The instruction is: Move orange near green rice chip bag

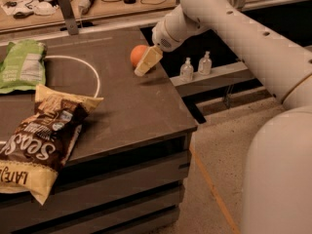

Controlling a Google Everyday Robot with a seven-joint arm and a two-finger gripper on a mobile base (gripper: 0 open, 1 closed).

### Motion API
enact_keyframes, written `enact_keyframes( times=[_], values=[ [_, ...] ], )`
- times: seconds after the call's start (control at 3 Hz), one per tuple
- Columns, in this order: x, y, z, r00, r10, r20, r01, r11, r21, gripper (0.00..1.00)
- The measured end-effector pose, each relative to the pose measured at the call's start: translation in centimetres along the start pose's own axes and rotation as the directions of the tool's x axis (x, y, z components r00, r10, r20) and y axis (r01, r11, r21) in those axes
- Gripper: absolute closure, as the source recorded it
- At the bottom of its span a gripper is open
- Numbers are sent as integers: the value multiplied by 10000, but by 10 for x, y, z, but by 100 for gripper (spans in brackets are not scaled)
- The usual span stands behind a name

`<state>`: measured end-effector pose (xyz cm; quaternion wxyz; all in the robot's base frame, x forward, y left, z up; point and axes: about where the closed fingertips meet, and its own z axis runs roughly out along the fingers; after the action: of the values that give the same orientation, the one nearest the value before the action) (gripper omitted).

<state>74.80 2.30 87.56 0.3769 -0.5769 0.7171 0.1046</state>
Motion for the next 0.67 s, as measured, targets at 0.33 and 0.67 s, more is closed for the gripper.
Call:
enact_keyframes(
  times=[0.33,0.67],
  values=[
    [-1,-3,19,9997,227,-64,-228,9997,-73,23],
    [-1,-2,25,9984,389,-411,-399,9989,-248,47]
  ],
)
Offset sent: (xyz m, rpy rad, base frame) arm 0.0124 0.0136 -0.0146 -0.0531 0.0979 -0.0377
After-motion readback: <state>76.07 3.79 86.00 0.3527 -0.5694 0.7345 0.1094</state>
